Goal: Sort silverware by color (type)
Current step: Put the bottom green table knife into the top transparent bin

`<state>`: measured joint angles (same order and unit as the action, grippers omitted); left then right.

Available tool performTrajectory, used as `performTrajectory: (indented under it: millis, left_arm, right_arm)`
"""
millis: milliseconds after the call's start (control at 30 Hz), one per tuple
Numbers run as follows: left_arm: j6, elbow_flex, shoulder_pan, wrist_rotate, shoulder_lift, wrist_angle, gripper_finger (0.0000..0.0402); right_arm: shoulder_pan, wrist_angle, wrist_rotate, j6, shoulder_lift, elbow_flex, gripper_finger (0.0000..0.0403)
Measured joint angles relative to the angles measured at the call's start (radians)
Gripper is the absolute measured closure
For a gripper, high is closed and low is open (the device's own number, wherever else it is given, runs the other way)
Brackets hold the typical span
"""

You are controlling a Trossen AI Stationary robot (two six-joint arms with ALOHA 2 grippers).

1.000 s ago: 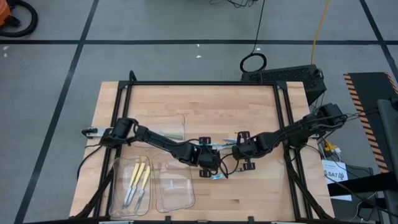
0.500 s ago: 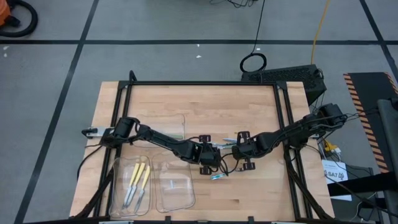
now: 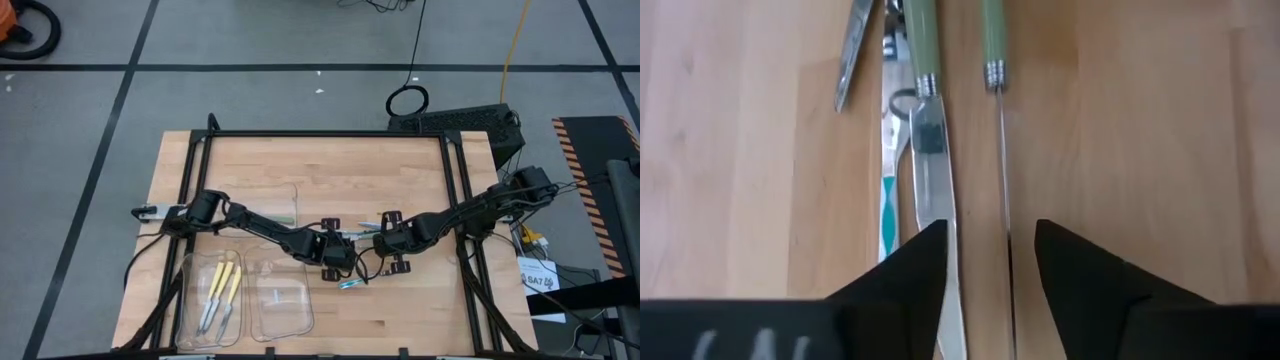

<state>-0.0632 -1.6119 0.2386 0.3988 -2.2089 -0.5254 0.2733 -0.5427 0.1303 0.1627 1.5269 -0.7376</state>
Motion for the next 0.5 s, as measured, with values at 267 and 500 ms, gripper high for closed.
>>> performTrajectory:
  millis: [267, 500]
  left_arm:
    - [-0.009, 0.0, -0.017, -0.007, -0.015, -0.014, 0.029]
    - [0.003, 0.0, -0.014, -0.013, -0.015, -0.023, 0.0299]
  right_arm:
    - [0.0, -0.001, 0.0, 0.001, 0.0, 0.0, 0.0385]
    - [0.0, 0.0, 0.0, 0.0, 0.0, 0.0, 0.0385]
